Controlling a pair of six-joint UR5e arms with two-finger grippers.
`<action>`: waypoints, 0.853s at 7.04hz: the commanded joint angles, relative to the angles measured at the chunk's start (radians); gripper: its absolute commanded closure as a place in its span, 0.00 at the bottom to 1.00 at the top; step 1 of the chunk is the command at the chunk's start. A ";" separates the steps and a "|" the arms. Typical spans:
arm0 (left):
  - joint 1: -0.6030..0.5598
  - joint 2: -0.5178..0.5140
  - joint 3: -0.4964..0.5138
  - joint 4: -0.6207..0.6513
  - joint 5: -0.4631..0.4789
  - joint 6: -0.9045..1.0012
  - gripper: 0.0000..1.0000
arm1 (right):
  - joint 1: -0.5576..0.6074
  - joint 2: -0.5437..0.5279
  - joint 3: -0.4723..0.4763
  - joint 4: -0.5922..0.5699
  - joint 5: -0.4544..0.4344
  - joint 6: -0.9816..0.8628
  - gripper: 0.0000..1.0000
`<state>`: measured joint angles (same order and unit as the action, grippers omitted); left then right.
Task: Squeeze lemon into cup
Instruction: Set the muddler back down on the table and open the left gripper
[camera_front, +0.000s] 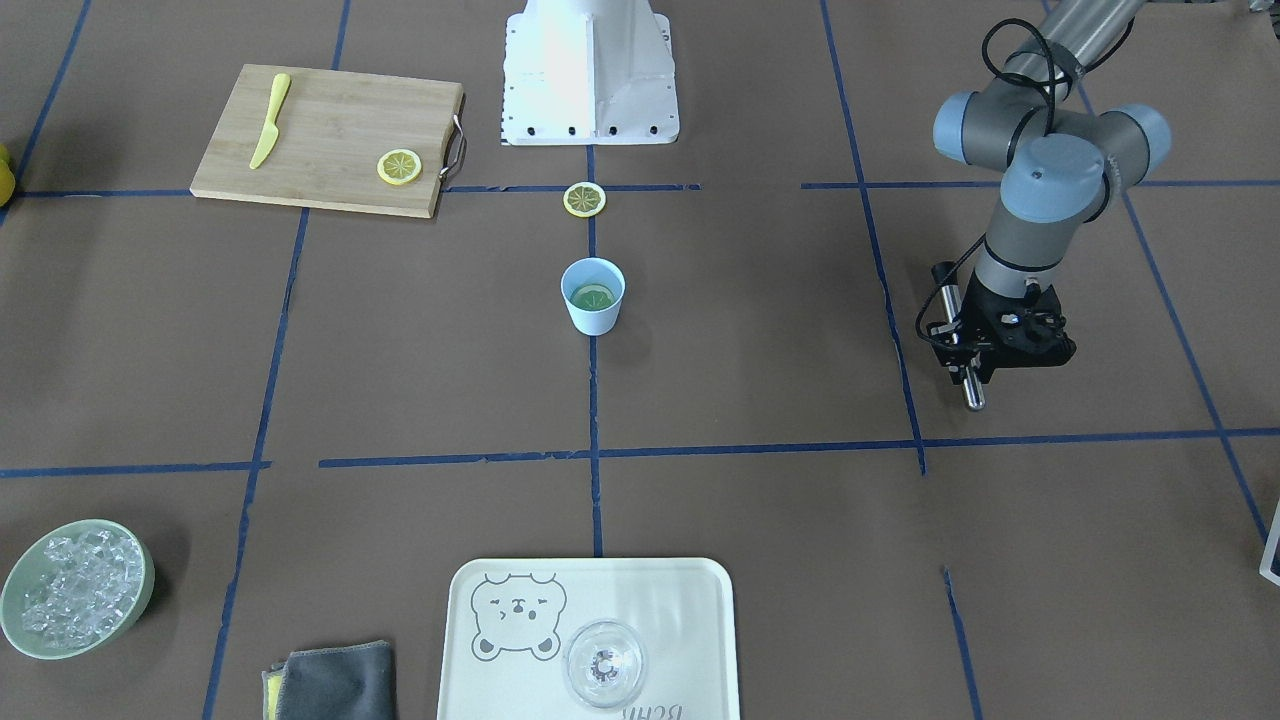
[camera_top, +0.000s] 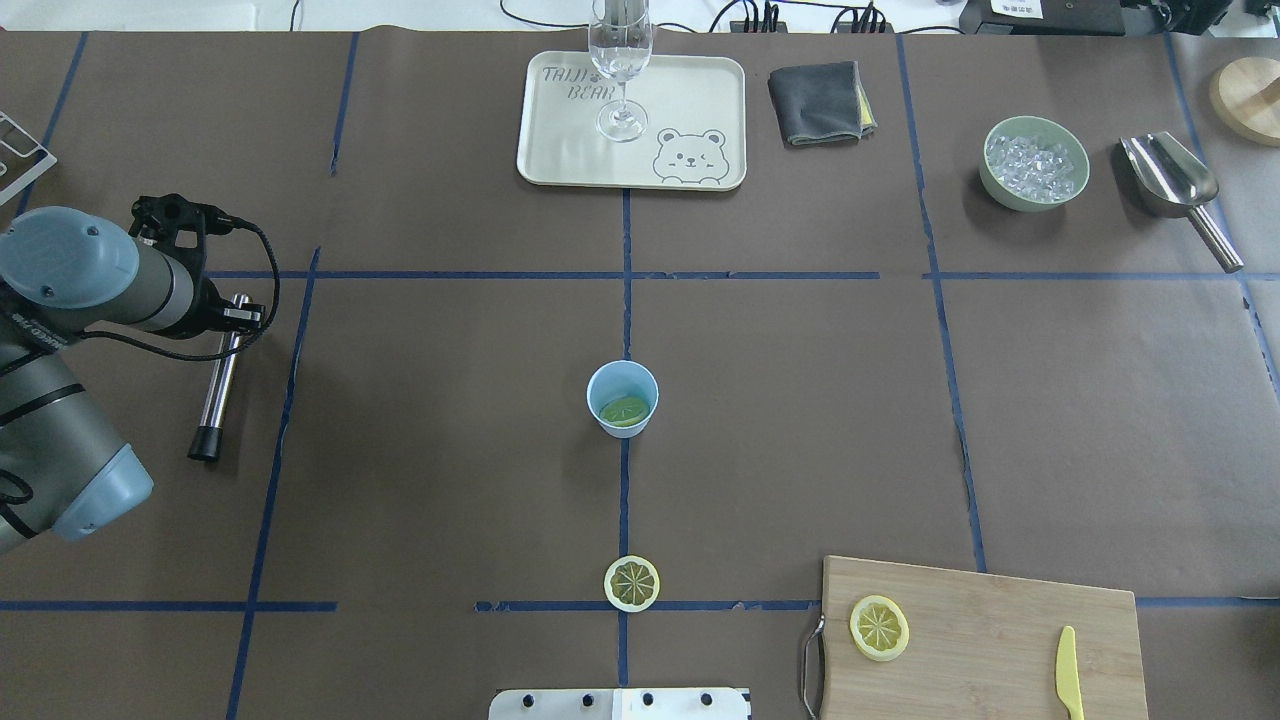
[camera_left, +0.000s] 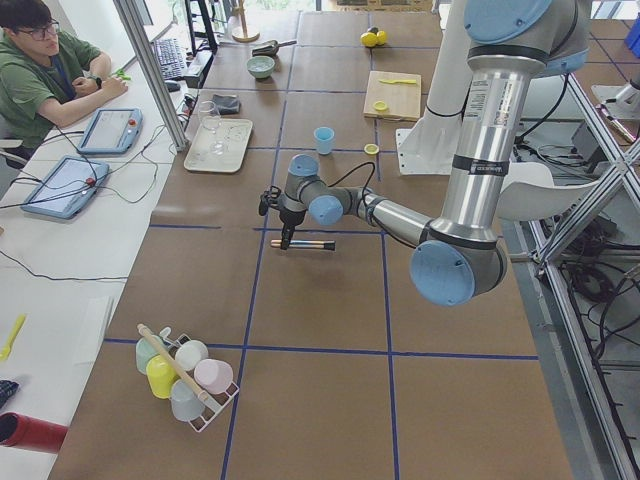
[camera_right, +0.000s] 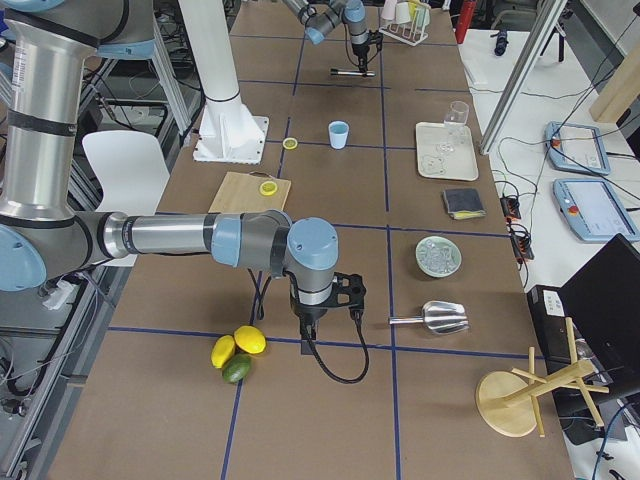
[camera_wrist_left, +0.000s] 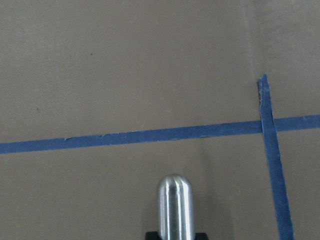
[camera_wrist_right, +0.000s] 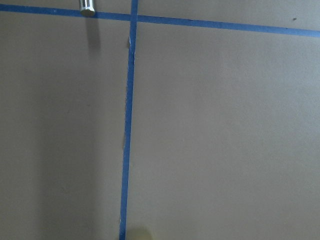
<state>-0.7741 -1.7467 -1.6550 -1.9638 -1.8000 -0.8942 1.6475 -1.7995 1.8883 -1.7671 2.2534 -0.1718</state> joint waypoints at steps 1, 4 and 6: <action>-0.005 0.000 -0.011 -0.001 -0.001 0.014 0.00 | 0.000 0.000 0.000 0.000 -0.002 -0.001 0.00; -0.211 0.001 -0.101 0.105 -0.140 0.346 0.00 | 0.000 0.000 -0.001 0.000 -0.002 -0.003 0.00; -0.466 -0.014 -0.109 0.303 -0.204 0.734 0.00 | 0.000 0.000 -0.003 0.000 -0.003 -0.003 0.00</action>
<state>-1.0890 -1.7520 -1.7580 -1.7780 -1.9532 -0.3971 1.6475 -1.7994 1.8860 -1.7672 2.2509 -0.1747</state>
